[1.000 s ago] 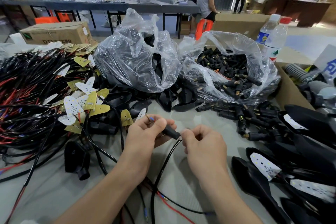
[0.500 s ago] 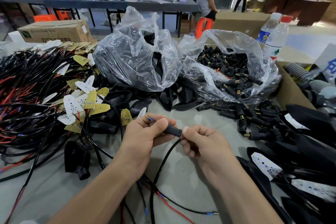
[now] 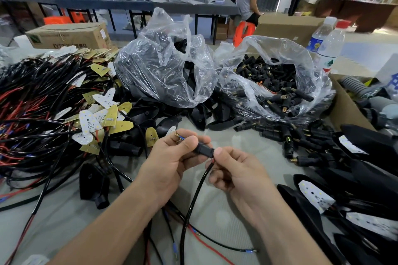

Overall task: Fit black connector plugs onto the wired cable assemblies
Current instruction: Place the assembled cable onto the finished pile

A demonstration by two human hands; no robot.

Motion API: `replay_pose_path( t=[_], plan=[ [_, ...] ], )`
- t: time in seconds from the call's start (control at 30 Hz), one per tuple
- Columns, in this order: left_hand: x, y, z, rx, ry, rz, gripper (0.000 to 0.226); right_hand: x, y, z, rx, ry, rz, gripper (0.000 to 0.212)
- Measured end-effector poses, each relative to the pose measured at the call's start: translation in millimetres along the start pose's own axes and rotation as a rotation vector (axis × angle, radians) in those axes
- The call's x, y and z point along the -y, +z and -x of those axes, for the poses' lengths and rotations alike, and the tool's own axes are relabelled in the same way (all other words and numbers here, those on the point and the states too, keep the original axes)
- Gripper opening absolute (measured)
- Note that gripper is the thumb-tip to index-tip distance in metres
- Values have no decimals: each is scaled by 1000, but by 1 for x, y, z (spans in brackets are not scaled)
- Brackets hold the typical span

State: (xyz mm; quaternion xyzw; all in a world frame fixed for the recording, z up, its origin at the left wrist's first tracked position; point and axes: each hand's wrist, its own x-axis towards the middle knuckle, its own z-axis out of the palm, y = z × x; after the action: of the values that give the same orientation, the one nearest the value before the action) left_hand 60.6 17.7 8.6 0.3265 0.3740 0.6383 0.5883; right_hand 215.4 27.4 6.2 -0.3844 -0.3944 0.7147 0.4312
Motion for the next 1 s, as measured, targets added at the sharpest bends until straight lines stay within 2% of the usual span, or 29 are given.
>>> replay_pose_path(
  t=[0.1, 0.17, 0.23, 0.33, 0.43, 0.57, 0.7, 0.77, 0.9, 1.0],
  plan=[
    [1, 1, -1, -20, 19, -8, 16, 1, 0, 2, 0, 19, 64, 26],
    [3, 1, -1, -43, 37, -20, 15, 5, -2, 4, 90, 93, 24, 31],
    [4, 1, 0, -59, 44, -28, 12, 8, -5, 6, 148, 105, 6, 27],
    [3, 1, 1, -24, 22, -58, 12, 4, -7, 5, 66, 39, 90, 16],
    [1, 2, 2, 21, -7, -54, 13, -1, -5, 3, -23, -14, 183, 26],
    [-1, -1, 2, 27, -8, -104, 14, 2, -9, 3, -35, -31, 268, 29],
    [0, -1, 1, -45, -1, -136, 25, 2, -13, 2, -84, -93, 368, 3],
    [0, -2, 1, -57, 0, -127, 28, -1, -11, 1, -77, -134, 429, 15],
    [-1, -6, 0, -43, -4, -196, 32, -5, -4, 0, -79, -235, 575, 24],
    [-1, -8, 0, -4, -15, -222, 29, -9, 2, -1, -69, -238, 664, 14]
  ],
)
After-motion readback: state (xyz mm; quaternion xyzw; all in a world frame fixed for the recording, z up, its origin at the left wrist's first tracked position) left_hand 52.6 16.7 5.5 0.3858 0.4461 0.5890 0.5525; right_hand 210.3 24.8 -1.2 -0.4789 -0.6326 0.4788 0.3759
